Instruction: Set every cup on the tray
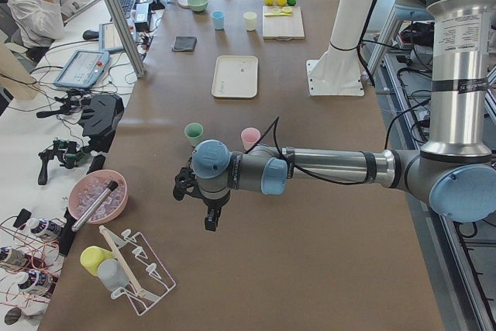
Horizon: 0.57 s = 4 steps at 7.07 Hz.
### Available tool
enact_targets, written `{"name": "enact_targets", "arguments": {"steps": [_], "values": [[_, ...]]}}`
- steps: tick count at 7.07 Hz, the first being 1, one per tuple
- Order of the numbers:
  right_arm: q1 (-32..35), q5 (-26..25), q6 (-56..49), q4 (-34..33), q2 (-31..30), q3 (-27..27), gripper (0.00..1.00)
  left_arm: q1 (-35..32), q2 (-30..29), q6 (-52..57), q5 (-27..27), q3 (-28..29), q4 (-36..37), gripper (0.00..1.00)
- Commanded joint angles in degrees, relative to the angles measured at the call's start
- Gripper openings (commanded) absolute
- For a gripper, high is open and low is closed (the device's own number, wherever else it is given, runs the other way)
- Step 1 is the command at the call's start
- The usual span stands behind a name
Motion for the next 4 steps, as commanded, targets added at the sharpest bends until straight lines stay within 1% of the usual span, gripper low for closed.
{"name": "enact_targets", "arguments": {"steps": [1,4], "values": [[-0.1,0.2,0.0,0.0,0.0,-0.1,1.0,0.0,0.2,0.2,0.1,-0.4,-0.1,0.98],[-0.1,0.2,0.0,0.1,0.0,0.2,1.0,0.0,0.3,0.0,0.7,-0.5,-0.5,0.98]]}}
